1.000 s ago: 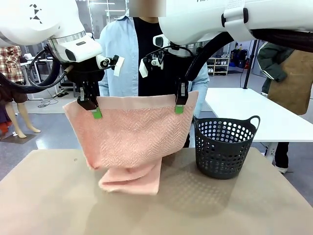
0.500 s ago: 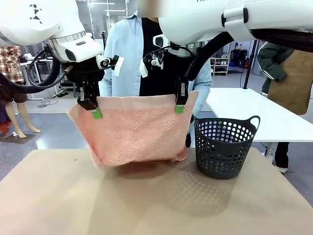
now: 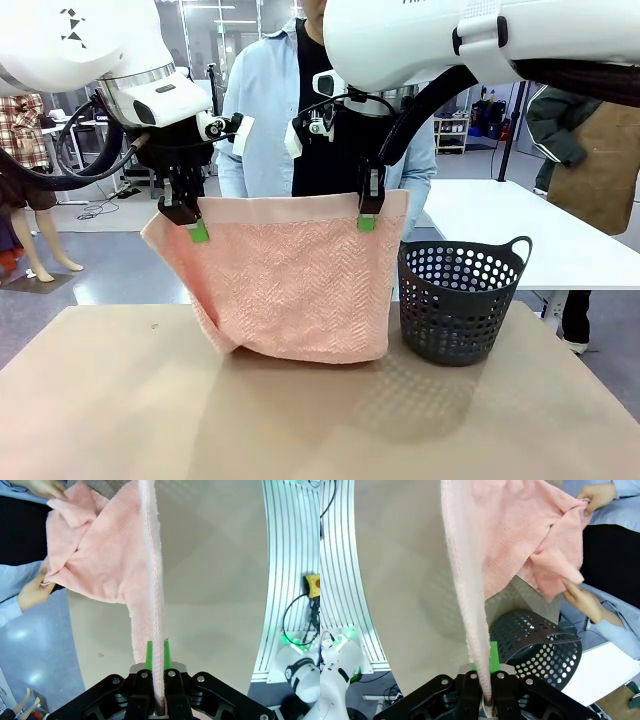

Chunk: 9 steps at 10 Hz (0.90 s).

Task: Fold the towel.
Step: Release the end of the 100 cm Hotel Towel you were holding and grab the top end of the folded side.

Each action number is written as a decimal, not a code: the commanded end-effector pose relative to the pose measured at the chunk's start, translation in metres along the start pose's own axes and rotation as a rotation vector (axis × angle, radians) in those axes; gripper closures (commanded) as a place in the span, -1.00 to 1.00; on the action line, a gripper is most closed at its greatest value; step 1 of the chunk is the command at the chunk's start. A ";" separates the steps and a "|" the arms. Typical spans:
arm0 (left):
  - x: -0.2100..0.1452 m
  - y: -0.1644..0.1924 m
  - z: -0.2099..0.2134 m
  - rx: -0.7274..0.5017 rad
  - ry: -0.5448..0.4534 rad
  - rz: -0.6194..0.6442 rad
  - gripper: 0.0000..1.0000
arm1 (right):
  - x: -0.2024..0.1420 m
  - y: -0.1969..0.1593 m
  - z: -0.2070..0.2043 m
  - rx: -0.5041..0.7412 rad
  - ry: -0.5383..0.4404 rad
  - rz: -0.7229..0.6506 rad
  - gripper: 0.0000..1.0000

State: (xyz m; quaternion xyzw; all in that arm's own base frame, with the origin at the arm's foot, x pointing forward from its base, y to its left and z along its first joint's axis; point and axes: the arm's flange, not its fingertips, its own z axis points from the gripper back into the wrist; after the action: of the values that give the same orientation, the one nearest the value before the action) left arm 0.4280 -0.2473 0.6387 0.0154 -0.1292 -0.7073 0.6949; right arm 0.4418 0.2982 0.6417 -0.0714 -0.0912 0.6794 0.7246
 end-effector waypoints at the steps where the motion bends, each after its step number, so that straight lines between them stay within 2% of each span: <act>1: -0.001 0.000 0.000 0.001 -0.001 -0.004 1.00 | 0.000 0.000 0.001 -0.003 0.001 0.007 1.00; 9: -0.001 0.000 0.000 0.001 -0.001 -0.004 1.00 | 0.000 0.000 0.001 -0.003 0.001 0.007 1.00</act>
State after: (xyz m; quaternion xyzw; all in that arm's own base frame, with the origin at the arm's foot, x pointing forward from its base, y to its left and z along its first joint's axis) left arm 0.4280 -0.2473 0.6387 0.0154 -0.1292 -0.7073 0.6949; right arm 0.4418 0.2982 0.6417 -0.0714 -0.0912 0.6794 0.7246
